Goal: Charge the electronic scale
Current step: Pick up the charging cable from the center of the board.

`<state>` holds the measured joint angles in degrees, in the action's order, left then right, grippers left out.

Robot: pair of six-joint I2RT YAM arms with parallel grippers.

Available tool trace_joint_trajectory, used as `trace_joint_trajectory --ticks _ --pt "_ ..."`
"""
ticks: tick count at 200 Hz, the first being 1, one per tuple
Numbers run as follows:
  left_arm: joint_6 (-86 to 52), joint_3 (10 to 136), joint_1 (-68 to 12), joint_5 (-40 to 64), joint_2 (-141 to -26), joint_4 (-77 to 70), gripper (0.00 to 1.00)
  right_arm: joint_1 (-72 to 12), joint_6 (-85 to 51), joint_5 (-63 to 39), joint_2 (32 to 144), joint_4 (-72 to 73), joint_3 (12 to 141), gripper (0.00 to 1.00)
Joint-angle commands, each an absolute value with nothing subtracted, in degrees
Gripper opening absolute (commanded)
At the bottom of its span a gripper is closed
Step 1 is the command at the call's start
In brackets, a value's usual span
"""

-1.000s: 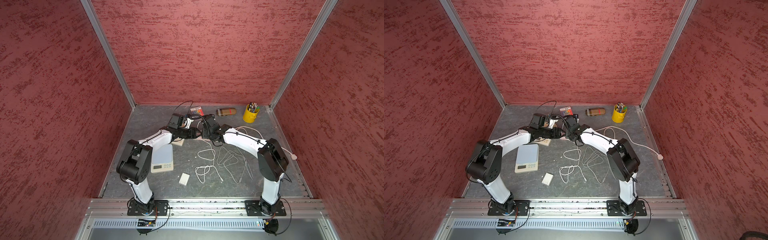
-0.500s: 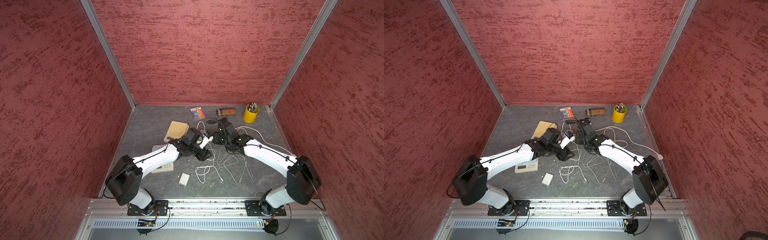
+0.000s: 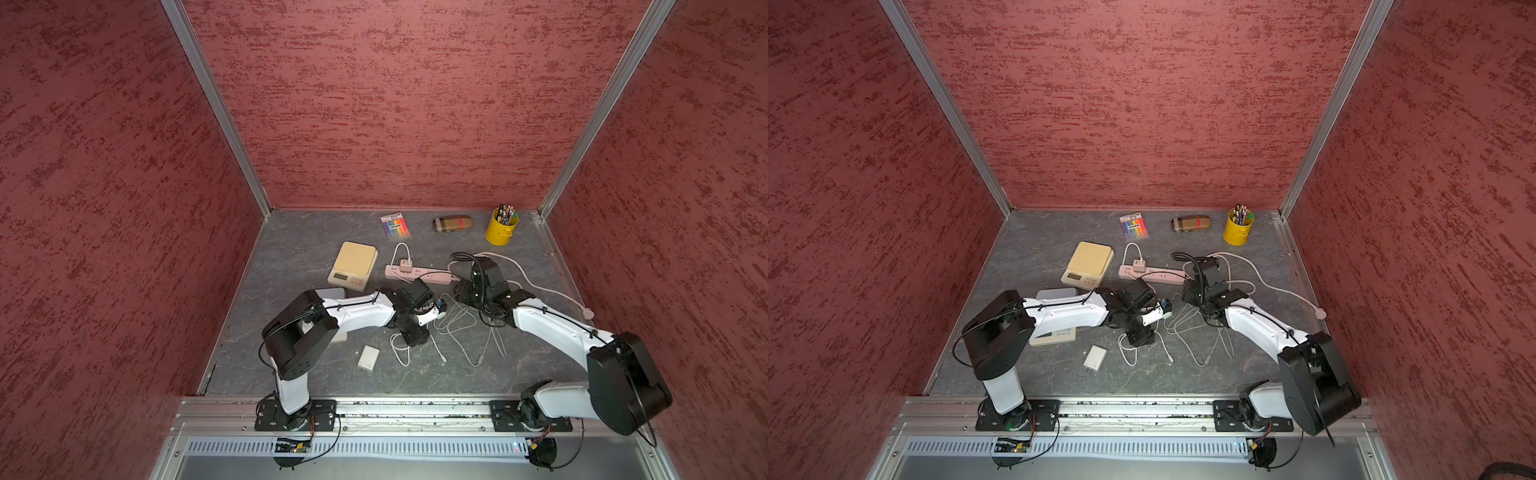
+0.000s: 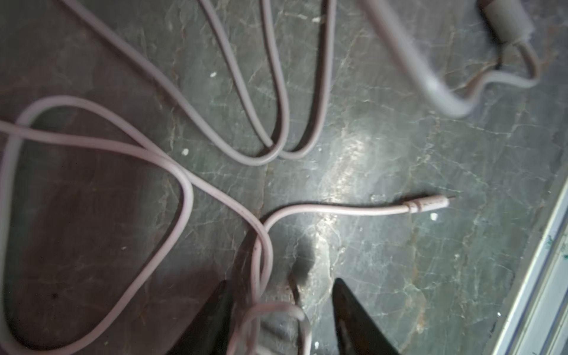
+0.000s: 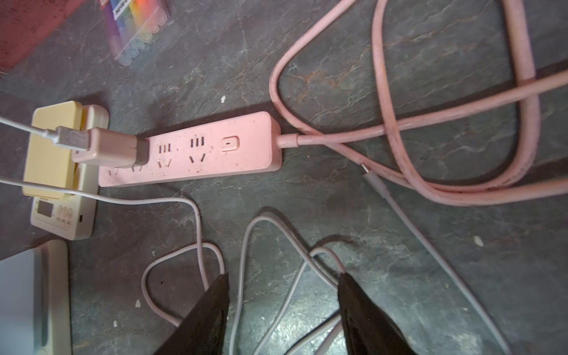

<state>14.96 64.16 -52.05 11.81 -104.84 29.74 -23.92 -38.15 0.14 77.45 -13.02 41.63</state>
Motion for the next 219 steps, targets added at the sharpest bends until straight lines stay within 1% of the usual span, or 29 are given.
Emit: trace_joint_trajectory --ticks 1,34,50,68,76,90,97,108,115,130,138,155,172,187,204,219 --pt "13.58 66.15 -51.33 9.30 -106.02 30.60 0.36 -23.53 -39.71 -2.08 76.05 -8.67 41.06 0.59" --pt "14.00 66.93 -50.98 8.04 -106.07 31.21 0.10 -23.55 -41.27 -3.32 75.24 -6.35 40.22 0.59" --pt "15.00 67.21 -50.01 9.44 -105.16 33.31 0.00 -23.17 -42.40 -5.34 74.53 -4.59 39.34 0.59" --pt "14.86 66.79 -46.89 13.86 -100.46 34.75 0.00 -22.37 -44.73 -7.68 72.13 -1.26 37.28 0.59" --pt "14.22 66.55 -45.08 16.93 -97.75 34.42 0.00 -22.04 -45.80 -8.26 70.43 0.27 36.18 0.54" --pt "11.90 66.45 -41.30 23.75 -93.46 33.27 0.00 -21.71 -47.64 -8.69 66.36 3.55 34.17 0.43" --pt "9.90 66.21 -39.24 26.95 -91.78 31.97 0.00 -21.66 -48.53 -8.62 63.91 5.51 32.99 0.41" --pt "5.22 65.36 -35.99 31.68 -89.71 29.04 0.00 -21.61 -50.33 -7.81 59.85 8.40 31.04 0.41" --pt "1.86 64.49 -33.84 35.15 -88.54 26.47 0.00 -21.62 -51.65 -7.27 57.50 10.22 29.69 0.42" --pt "-6.18 61.81 -29.69 40.61 -86.68 19.01 0.00 -21.64 -55.61 -6.62 53.27 14.12 26.42 0.54" --pt "-10.76 60.50 -28.08 42.02 -86.08 15.01 0.00 -21.70 -57.49 -7.71 52.13 16.90 24.92 0.57" --pt "-19.15 59.16 -25.59 42.94 -86.03 9.45 0.00 -23.32 -59.36 -9.87 52.31 21.88 23.62 0.58" --pt "-25.48 58.71 -24.62 42.04 -86.63 5.72 0.00 -28.33 -57.96 -8.24 54.58 24.49 24.91 0.58" --pt "-29.22 58.57 -24.61 41.13 -87.16 3.05 0.00 -32.40 -57.45 -8.30 58.42 28.23 26.62 0.60" --pt "-33.04 58.42 -24.56 40.48 -87.77 0.21 0.00 -35.28 -58.68 -10.72 63.75 36.19 27.72 0.62" --pt "-36.08 58.20 -24.44 40.34 -88.27 -1.96 0.00 -37.77 -59.44 -10.53 67.78 41.18 28.82 0.62"
